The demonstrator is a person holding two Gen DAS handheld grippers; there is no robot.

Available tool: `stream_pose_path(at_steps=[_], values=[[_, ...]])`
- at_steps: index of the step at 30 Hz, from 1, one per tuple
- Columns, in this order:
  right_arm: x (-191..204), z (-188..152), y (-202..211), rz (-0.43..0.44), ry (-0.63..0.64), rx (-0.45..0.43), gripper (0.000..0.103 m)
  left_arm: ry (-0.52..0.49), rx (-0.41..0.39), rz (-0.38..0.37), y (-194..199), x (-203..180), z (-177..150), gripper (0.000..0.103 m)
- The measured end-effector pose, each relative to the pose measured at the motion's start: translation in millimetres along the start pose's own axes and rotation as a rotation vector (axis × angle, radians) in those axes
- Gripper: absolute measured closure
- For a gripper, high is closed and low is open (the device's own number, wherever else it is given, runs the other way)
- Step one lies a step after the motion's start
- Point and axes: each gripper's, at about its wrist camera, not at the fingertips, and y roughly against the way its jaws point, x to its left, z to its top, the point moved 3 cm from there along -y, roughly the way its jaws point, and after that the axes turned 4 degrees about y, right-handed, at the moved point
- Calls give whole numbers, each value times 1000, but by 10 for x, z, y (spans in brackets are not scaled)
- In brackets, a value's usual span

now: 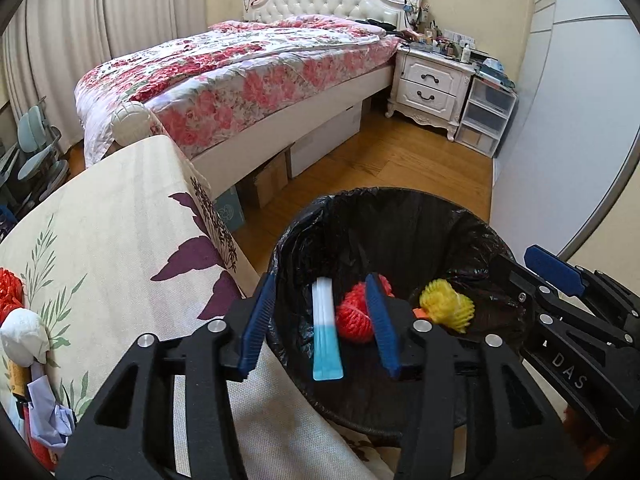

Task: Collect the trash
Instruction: 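Carry the tube and ribbon over the black bin and open both tools, then move both tools back over the table items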

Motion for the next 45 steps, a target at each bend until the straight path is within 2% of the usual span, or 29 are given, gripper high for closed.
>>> stream_pose_path(at_steps=[3, 5, 10, 17, 24, 34, 45], values=[[-19, -4, 33, -11, -4, -10, 50, 8, -16, 14, 48, 31, 8, 40], [-30, -7, 59, -20, -8, -17, 41, 22, -24, 17, 95, 65, 22, 37], [-3, -9, 114, -28, -6, -25, 31, 35, -48, 64, 239, 139, 9, 25], [126, -35, 250, -25, 13, -36, 28, 66, -68, 72, 525, 292, -58, 24], [378, -138, 351, 4, 46, -30, 28, 121, -69, 101, 824, 637, -249, 23], [970, -298, 477, 90, 148, -17, 28, 235, -72, 220, 1231, 1350, -593, 23], [1560, -381, 515, 185, 242, 1, 28, 345, -45, 346, 1487, 2099, -947, 23]])
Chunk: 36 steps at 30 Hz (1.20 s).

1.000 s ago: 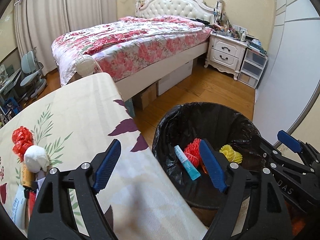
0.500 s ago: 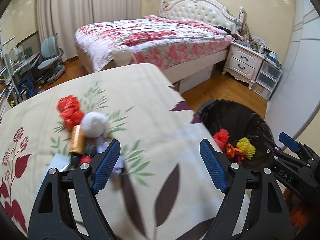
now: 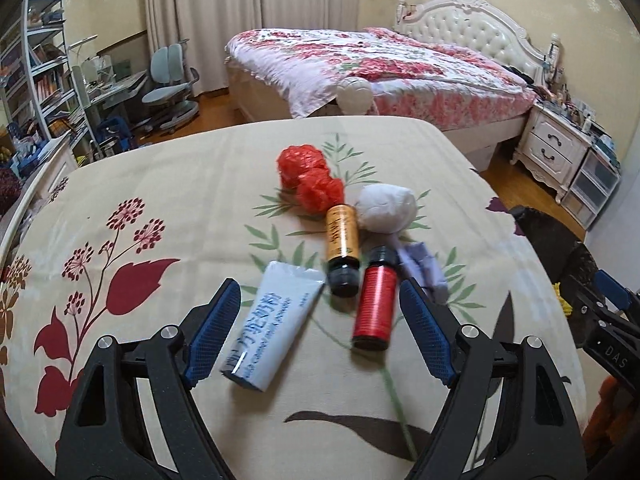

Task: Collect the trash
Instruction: 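Move both tools back over the table items, then grasp the milk powder tube with the left tool while the right tool grasps the lavender cloth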

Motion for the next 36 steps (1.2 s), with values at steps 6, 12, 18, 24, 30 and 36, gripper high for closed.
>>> stream_pose_path(at_steps=[6, 12, 18, 24, 30, 36], values=[[272, 1, -40, 32, 49, 10, 28, 28, 43, 16, -97, 280, -104, 27], [483, 33, -64, 58, 86, 17, 28, 21, 81, -16, -177, 322, -164, 50], [665, 34, -75, 79, 120, 20, 28, 2, 90, -38, -222, 317, -224, 70], [855, 29, -64, 104, 153, 20, 28, 23, 78, -52, -179, 410, -223, 76], [1066, 32, -100, 126, 193, 18, 28, 60, 65, -31, -159, 591, -162, 77], [1266, 61, -263, 137, 235, 33, 35, 92, 64, -16, -144, 760, -161, 78]])
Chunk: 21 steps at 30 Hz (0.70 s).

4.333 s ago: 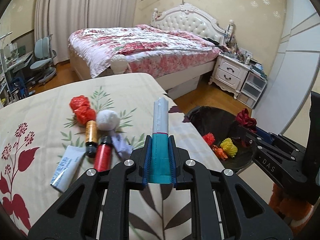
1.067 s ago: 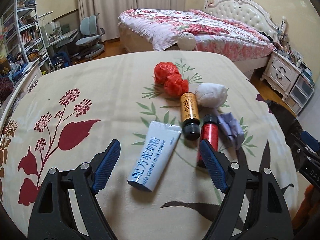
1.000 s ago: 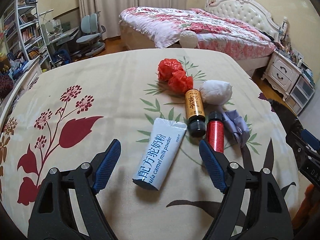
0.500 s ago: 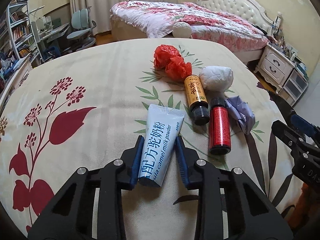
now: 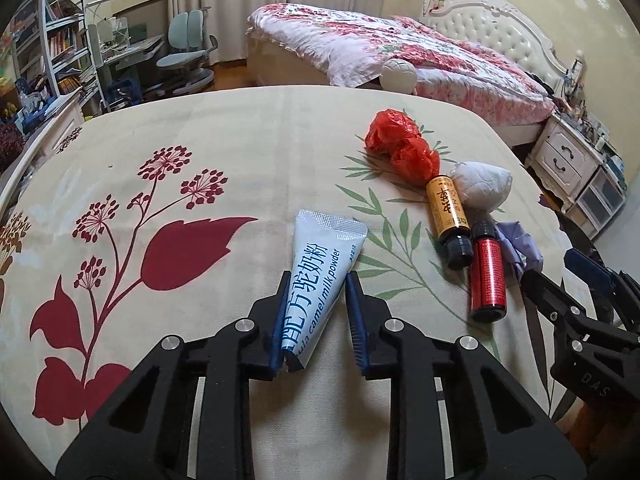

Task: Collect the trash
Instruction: 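Grasp the milk powder tube with the left tool while the right tool grasps the lavender cloth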

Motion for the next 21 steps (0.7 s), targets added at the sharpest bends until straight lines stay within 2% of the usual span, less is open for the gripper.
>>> stream_pose_path(at_steps=[4, 6, 9, 11, 12, 21], values=[[59, 51, -111, -5, 19, 16, 45, 9, -1, 2, 9, 71, -9, 78], [60, 77, -160, -5, 17, 25, 47, 12, 1, 2, 4, 89, -19, 78], [58, 85, -203, 2, 12, 38, 57, 19, 2, 1, -13, 104, -26, 78], [60, 80, -225, 12, 11, 49, 69, 22, 0, -2, -8, 112, -28, 78], [63, 71, -226, 22, 9, 51, 73, 22, -1, -2, -5, 113, -30, 78], [1, -29, -77, 22, -11, 42, 74, 31, -5, -8, 28, 127, -42, 78]])
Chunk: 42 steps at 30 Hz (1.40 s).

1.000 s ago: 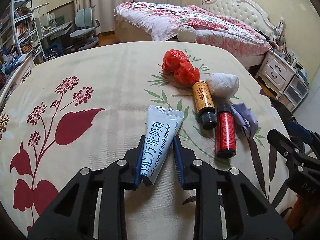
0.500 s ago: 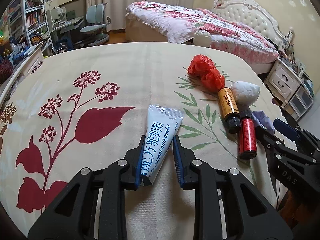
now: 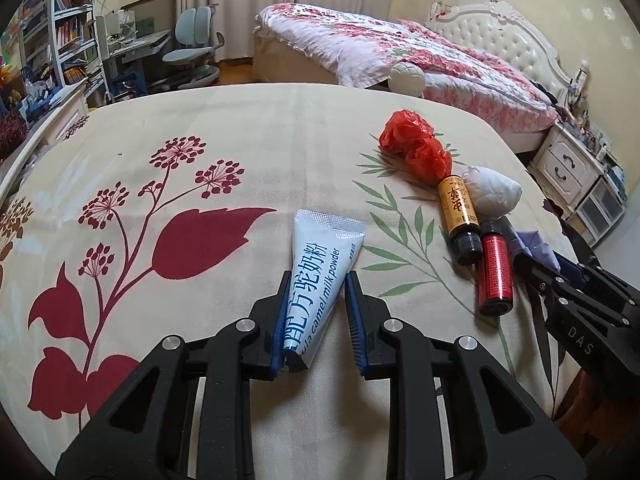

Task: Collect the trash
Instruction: 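Grasp the milk powder tube with the left tool while the right tool grasps the lavender cloth, then carry the milk powder tube and lavender cloth over the bin and release them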

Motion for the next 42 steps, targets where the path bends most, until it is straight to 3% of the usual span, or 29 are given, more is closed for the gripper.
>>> stream_pose_path(at_steps=[11, 23, 42], values=[[-262, -157, 223, -26, -55, -19, 74, -16, -8, -31, 102, -164, -48, 79], [-622, -248, 456, -75, -120, -62, 74, -69, -44, -79, 298, -589, -50, 79], [-1445, -348, 814, -221, -236, -128, 74, -234, -81, -227, 343, -1865, 13, 79]])
